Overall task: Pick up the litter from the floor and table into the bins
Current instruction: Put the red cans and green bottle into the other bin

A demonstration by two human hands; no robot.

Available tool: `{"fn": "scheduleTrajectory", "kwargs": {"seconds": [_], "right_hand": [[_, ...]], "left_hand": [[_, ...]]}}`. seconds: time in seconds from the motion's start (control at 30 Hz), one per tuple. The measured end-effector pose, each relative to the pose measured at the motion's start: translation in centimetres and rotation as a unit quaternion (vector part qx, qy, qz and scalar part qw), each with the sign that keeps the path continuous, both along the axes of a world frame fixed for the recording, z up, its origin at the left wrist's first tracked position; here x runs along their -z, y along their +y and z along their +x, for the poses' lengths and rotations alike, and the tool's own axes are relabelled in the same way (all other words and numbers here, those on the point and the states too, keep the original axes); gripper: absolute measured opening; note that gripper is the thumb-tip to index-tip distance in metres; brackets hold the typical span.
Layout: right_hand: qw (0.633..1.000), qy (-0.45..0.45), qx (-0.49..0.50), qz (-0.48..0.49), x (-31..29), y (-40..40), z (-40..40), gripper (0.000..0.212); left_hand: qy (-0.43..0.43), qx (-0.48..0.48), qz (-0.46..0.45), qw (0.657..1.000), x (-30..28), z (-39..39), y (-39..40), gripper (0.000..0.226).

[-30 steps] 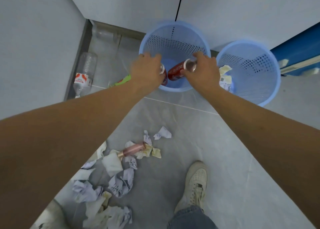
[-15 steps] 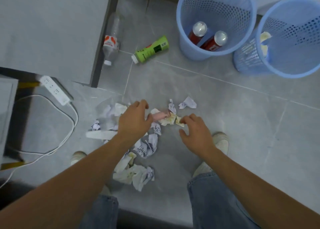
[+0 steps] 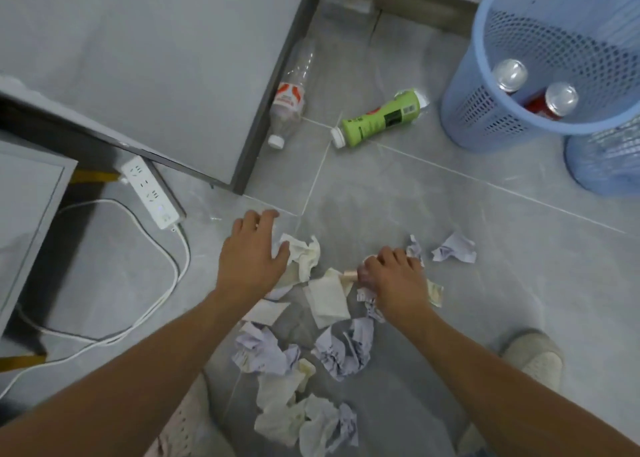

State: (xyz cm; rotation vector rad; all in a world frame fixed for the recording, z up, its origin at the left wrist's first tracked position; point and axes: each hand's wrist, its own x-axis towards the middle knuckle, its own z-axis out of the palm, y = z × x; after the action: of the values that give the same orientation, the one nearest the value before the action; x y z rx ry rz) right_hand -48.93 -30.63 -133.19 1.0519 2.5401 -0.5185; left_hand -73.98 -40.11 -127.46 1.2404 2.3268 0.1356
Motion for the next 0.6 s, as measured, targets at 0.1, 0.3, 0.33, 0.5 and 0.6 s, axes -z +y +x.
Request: {"fn": "scheduleTrajectory", "kwargs": {"seconds": [0.1, 0.3, 0.33, 0.5, 0.6], "right_hand": [[0.999, -0.008, 0.040, -0.020, -0.4, 0.8, -0.1, 0.035], [0.968, 0.164, 0.175, -0.076, -5.4, 2.8, 2.5, 0.040], [0.959, 0.198, 0.186, -0.074, -6.4, 3.7, 3.4, 0.038], [0.916, 0.301, 0.264, -0.018, -12.7, 9.3, 7.8, 0.037], [0.865, 0.353, 0.355, 0.011, -17.1, 14.2, 9.1, 0.050]], "left_hand": [[-0.010, 0.030, 0.041, 0.999, 1.4, -0.3, 8.8, 0.056], [0.021, 0.130, 0.025, 0.991, 5.3, 2.4, 24.5, 0.072], [0.046, 0.148, -0.001, 0.988, 6.1, 2.9, 25.9, 0.071], [0.068, 0.119, -0.039, 0.990, 6.6, 4.3, 26.7, 0.049], [-0.029, 0.021, 0.023, 0.999, 2.5, 4.9, 24.2, 0.044]]}}
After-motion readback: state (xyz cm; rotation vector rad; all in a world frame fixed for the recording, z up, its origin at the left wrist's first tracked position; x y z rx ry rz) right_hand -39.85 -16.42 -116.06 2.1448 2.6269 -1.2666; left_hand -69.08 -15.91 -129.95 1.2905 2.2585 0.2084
